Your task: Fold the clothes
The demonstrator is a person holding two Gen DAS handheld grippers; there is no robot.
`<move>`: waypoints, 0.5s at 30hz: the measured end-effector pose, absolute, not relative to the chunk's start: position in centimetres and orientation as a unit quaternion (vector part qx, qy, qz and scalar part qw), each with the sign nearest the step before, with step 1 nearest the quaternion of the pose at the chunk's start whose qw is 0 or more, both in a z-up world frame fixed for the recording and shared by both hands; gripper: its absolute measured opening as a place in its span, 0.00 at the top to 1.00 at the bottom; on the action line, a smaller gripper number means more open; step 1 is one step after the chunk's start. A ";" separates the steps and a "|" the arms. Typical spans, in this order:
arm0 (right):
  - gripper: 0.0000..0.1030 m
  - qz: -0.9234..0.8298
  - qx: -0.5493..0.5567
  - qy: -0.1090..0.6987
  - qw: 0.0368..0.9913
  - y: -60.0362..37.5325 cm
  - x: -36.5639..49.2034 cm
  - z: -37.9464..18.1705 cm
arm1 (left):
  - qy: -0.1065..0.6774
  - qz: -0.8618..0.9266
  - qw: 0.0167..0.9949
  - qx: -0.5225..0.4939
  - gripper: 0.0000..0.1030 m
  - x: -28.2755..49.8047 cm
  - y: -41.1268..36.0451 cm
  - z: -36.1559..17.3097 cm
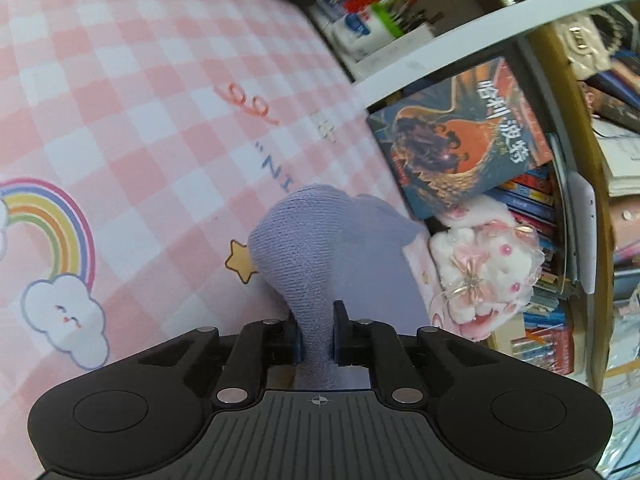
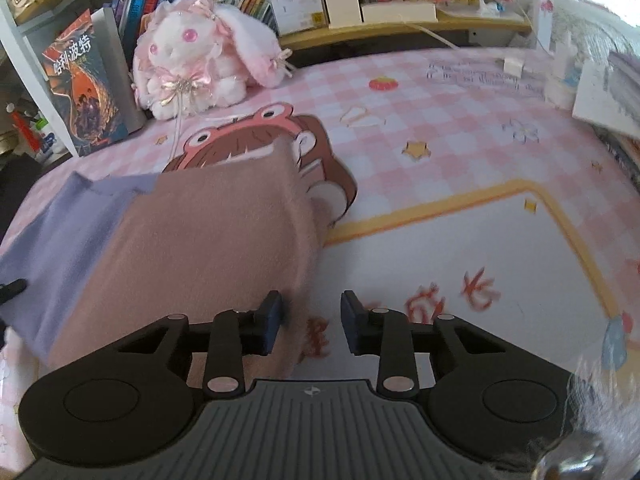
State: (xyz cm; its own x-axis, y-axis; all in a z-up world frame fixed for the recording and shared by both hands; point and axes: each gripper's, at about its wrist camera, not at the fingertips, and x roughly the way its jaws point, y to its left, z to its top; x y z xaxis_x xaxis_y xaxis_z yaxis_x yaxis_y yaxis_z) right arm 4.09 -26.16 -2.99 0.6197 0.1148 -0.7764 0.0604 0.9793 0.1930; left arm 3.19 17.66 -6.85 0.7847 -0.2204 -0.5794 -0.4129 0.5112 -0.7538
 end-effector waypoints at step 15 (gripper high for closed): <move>0.75 0.110 0.113 0.438 0.885 -28.8 5.9 -3.7 | 0.246 -0.012 0.923 -0.297 0.89 -0.2 7.8 3.4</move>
State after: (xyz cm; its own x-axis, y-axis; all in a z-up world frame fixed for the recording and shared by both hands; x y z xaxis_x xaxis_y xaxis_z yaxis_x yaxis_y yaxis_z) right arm 5.85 -28.83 -3.71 0.5925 0.2942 -0.7499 -0.0957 0.9501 0.2970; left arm -0.18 7.83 3.44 0.8787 -0.1680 -0.4469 -0.1245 0.8231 -0.5541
